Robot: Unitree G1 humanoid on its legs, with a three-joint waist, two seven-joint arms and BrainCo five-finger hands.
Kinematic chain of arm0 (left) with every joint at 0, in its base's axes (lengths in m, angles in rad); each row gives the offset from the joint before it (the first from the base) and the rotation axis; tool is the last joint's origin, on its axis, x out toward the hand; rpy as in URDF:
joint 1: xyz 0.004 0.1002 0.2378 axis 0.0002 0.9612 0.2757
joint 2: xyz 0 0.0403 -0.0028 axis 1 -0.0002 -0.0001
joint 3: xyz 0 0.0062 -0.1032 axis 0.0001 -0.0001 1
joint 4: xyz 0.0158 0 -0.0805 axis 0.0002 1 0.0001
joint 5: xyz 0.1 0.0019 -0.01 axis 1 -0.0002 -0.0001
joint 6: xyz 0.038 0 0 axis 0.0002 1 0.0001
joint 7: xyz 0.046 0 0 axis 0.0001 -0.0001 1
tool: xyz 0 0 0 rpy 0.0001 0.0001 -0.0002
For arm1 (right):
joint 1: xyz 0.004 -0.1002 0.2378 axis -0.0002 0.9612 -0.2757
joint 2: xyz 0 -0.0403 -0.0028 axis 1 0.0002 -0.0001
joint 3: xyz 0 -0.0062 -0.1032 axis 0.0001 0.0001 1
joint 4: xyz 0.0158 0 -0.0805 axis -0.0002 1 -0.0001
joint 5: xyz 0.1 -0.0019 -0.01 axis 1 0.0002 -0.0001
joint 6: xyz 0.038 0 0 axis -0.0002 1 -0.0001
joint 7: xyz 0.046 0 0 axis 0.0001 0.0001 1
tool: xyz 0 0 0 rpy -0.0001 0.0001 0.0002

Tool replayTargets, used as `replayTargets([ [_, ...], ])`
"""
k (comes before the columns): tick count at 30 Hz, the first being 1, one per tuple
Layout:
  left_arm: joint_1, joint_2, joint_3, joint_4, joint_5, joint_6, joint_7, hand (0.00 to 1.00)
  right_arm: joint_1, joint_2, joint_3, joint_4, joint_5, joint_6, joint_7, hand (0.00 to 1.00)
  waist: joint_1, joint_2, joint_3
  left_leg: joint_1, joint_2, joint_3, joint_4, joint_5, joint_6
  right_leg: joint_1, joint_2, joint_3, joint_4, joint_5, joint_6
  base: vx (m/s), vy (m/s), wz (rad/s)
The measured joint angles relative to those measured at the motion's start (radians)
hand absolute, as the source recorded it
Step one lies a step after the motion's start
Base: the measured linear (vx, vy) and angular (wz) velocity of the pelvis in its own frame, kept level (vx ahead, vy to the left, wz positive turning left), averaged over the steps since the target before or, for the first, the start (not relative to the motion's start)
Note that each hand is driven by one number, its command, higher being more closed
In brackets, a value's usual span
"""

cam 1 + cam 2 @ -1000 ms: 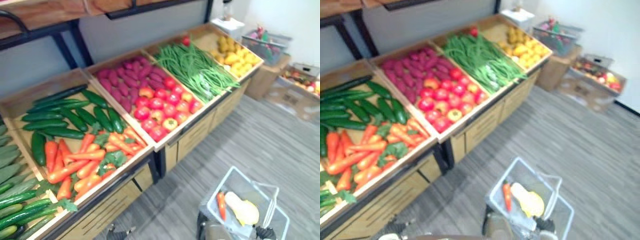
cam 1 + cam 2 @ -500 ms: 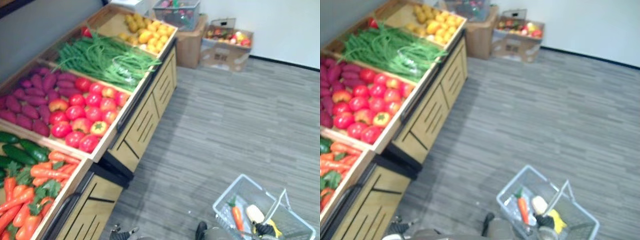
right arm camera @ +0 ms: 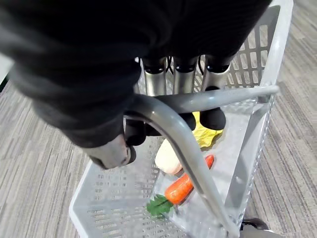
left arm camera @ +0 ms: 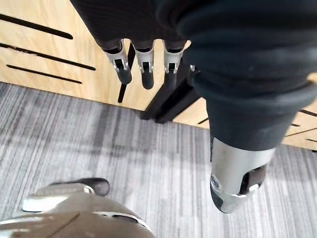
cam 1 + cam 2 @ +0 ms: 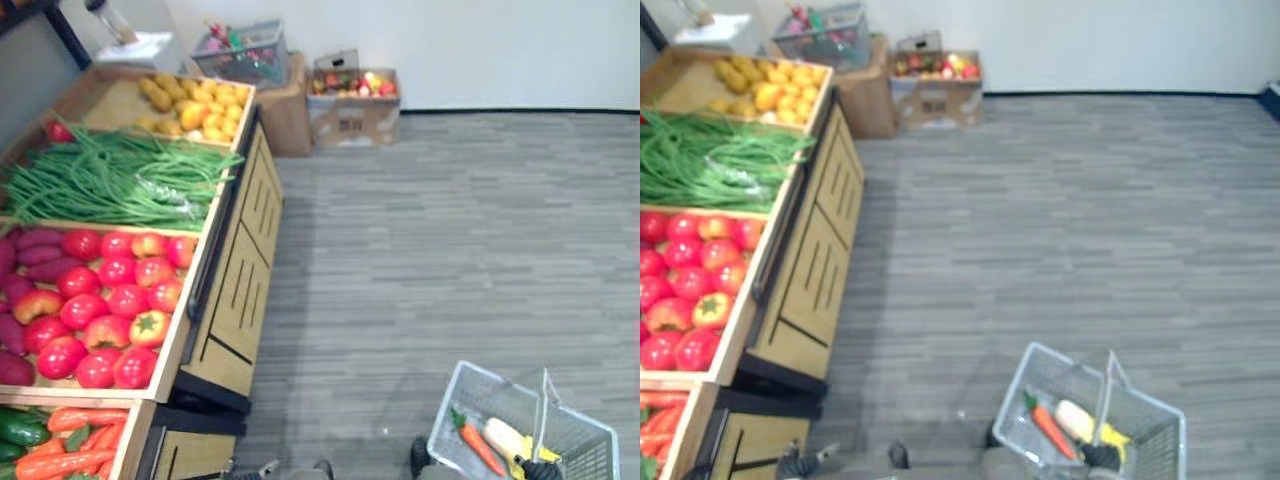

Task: Pick vegetable in the basket

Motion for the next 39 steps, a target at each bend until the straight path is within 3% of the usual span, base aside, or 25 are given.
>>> replayTargets([
  [2, 0.002, 0.004, 0.0, 0.002, 0.004, 0.001, 0.0, 0.0, -0.003, -0.002, 0.0, -0.004, 0.0, -0.005, -0.003, 1.0, 0.005, -0.002, -0.004, 0.002, -0.014, 0.017, 0.017, -0.018, 0.015, 0.002, -0.014, 0.006, -0.004, 0.018, 0.02, 0.12, 0.178, -0.19],
  [6, -0.01, 0.006, -0.012, 0.002, 0.021, 0.0, -0.005, 0.0, -0.028, -0.006, 0.005, -0.005, -0.002, -0.008, 0.003, 1.0, 0.016, 0.011, -0.004, 0.003, -0.023, 0.014, 0.059, -0.052, 0.023, -0.006, -0.013, 0.013, 0.023, 0.006, 0.019, 0.12, 0.068, -0.17],
  [8, -0.009, 0.006, -0.025, 0.01, 0.048, 0.002, -0.008, 0.0, -0.043, -0.011, 0.004, -0.004, -0.003, -0.009, 0.013, 1.0, 0.018, 0.017, 0.003, 0.023, -0.01, 0.016, 0.073, -0.079, 0.027, -0.074, 0.0, 0.015, 0.195, -0.056, 0.011, 0.08, -0.003, -0.27],
  [9, -0.01, 0.01, -0.04, 0.017, 0.051, 0.002, -0.011, 0.0, -0.047, -0.009, 0.004, -0.005, -0.004, -0.009, 0.015, 1.0, 0.019, 0.013, 0.006, 0.047, -0.009, 0.029, 0.069, -0.083, 0.027, -0.148, 0.002, 0.016, 0.368, -0.084, 0.008, 0.04, 0.009, -0.28],
  [11, -0.01, 0.036, -0.068, 0.021, 0.052, 0.003, -0.014, 0.0, -0.048, -0.003, 0.004, -0.006, -0.001, -0.014, 0.019, 1.0, 0.017, -0.008, 0.021, 0.109, -0.011, 0.042, 0.052, -0.095, 0.038, -0.235, -0.008, 0.023, 0.605, -0.082, 0.018, 0.04, -0.012, -0.16],
  [13, -0.014, 0.048, -0.079, 0.019, 0.056, 0.004, -0.015, 0.0, -0.051, 0.004, 0.015, -0.006, -0.002, -0.013, 0.019, 1.0, 0.012, -0.003, 0.022, 0.132, -0.003, 0.039, 0.035, -0.101, 0.041, -0.244, -0.042, -0.015, 0.654, -0.099, 0.012, 0.05, -0.037, 0.09],
  [16, -0.034, 0.059, -0.078, 0.02, 0.056, 0.006, -0.013, 0.0, -0.075, 0.002, 0.015, -0.004, -0.002, -0.012, 0.016, 1.0, 0.017, -0.006, 0.028, 0.137, 0.026, 0.04, 0.02, -0.096, 0.024, -0.244, -0.071, -0.094, 0.495, -0.107, -0.003, 0.11, -0.083, -0.05],
  [18, -0.042, 0.063, -0.078, 0.019, 0.056, 0.01, -0.012, 0.0, -0.083, 0.0, 0.011, -0.005, -0.002, -0.013, 0.01, 1.0, 0.014, -0.004, 0.029, 0.137, 0.061, 0.034, 0.02, -0.099, -0.006, -0.239, -0.068, -0.113, 0.369, -0.084, 0.012, 0.17, -0.206, 0.06],
  [19, -0.042, 0.072, -0.078, 0.018, 0.056, 0.011, -0.012, 0.0, -0.08, 0.007, 0.011, -0.004, -0.001, -0.013, 0.01, 1.0, 0.013, -0.017, 0.024, 0.139, 0.064, 0.022, 0.02, -0.101, -0.026, -0.227, -0.072, -0.116, 0.315, -0.04, 0.013, 0.21, -0.292, 0.34],
  [20, -0.049, 0.081, -0.073, 0.022, 0.055, 0.013, -0.012, 0.0, -0.066, 0.014, 0.008, -0.002, -0.001, -0.01, 0.01, 1.0, 0.011, -0.039, 0.015, 0.149, 0.079, -0.01, 0.021, -0.117, -0.062, -0.213, -0.08, -0.126, 0.293, -0.016, 0.055, 0.2, -0.283, 0.31],
  [23, -0.045, 0.014, -0.059, 0.021, 0.056, 0.015, -0.01, 0.0, -0.072, 0.005, -0.001, -0.003, -0.001, -0.007, 0.01, 1.0, 0.008, 0.035, -0.006, 0.113, 0.166, -0.067, 0.056, -0.068, -0.113, -0.187, 0.001, -0.189, 0.264, -0.041, 0.003, 0.26, -0.371, 0.21],
  [26, -0.045, 0.004, -0.047, 0.02, 0.057, 0.016, -0.009, 0.0, -0.063, 0.003, -0.001, -0.002, -0.001, -0.006, 0.013, 1.0, 0.005, 0.041, -0.008, 0.055, 0.181, -0.129, 0.173, 0.001, -0.11, -0.137, 0.017, -0.223, 0.23, -0.056, -0.022, 0.19, -0.27, 0.25],
  [28, -0.044, 0.001, -0.04, 0.02, 0.057, 0.016, -0.008, 0.0, -0.038, -0.005, 0.0, -0.009, -0.001, -0.006, 0.013, 1.0, 0.012, 0.028, -0.002, 0.0, 0.181, -0.141, 0.322, 0.095, -0.117, -0.055, 0.019, -0.234, 0.173, -0.058, -0.029, 0.14, -0.202, 0.18],
  [30, -0.038, -0.001, -0.04, 0.02, 0.042, 0.013, -0.005, 0.0, -0.03, -0.01, 0.003, -0.019, -0.001, -0.007, 0.009, 1.0, 0.014, 0.031, -0.003, -0.028, 0.183, -0.143, 0.396, 0.099, -0.115, -0.002, 0.014, -0.237, 0.123, -0.053, -0.039, 0.12, -0.113, 0.02],
  [32, -0.036, -0.002, -0.039, 0.02, 0.036, 0.012, -0.002, 0.0, -0.02, -0.009, 0.001, -0.037, -0.002, -0.007, 0.007, 1.0, 0.012, 0.031, -0.004, -0.048, 0.169, -0.119, 0.329, 0.036, -0.117, 0.021, 0.006, -0.237, 0.101, -0.051, -0.04, 0.11, -0.021, -0.02],
  [33, -0.035, -0.003, -0.038, 0.02, 0.036, 0.011, -0.001, 0.0, -0.017, -0.01, -0.008, -0.04, -0.002, -0.007, 0.007, 1.0, 0.012, 0.032, -0.004, -0.054, 0.154, -0.11, 0.202, 0.028, -0.112, 0.021, -0.002, -0.238, 0.098, -0.049, -0.037, 0.07, 0.053, 0.0],
  [34, -0.034, -0.003, -0.038, 0.02, 0.036, 0.011, -0.001, 0.0, -0.016, -0.01, -0.009, -0.04, -0.002, -0.007, 0.007, 1.0, 0.012, 0.032, -0.004, -0.053, 0.153, -0.109, 0.172, 0.032, -0.11, 0.021, -0.003, -0.237, 0.097, -0.048, -0.036, 0.05, 0.112, -0.03],
  [36, -0.027, -0.009, -0.038, 0.021, 0.037, 0.012, -0.001, 0.0, -0.015, -0.014, -0.01, -0.042, -0.002, -0.007, 0.006, 1.0, 0.011, 0.043, -0.011, -0.054, 0.143, -0.119, 0.003, 0.122, -0.097, 0.017, 0.002, -0.232, 0.083, -0.037, -0.015, 0.03, 0.168, -0.14],
  [37, -0.023, -0.01, -0.034, 0.023, 0.039, 0.016, -0.001, 0.0, -0.015, -0.012, -0.008, -0.042, -0.002, -0.006, 0.006, 1.0, 0.012, 0.057, -0.025, -0.044, 0.14, -0.115, -0.033, 0.105, -0.099, 0.018, 0.004, -0.219, 0.054, -0.021, 0.008, 0.05, 0.205, -0.17],
  [39, -0.026, 0.005, -0.033, 0.024, 0.04, 0.017, 0.0, 0.0, -0.015, 0.009, -0.008, -0.043, -0.002, -0.008, 0.008, 1.0, 0.011, 0.017, -0.029, -0.039, 0.101, -0.088, -0.07, 0.104, -0.089, 0.017, -0.025, -0.203, 0.011, 0.008, 0.036, 0.04, 0.187, -0.2],
])
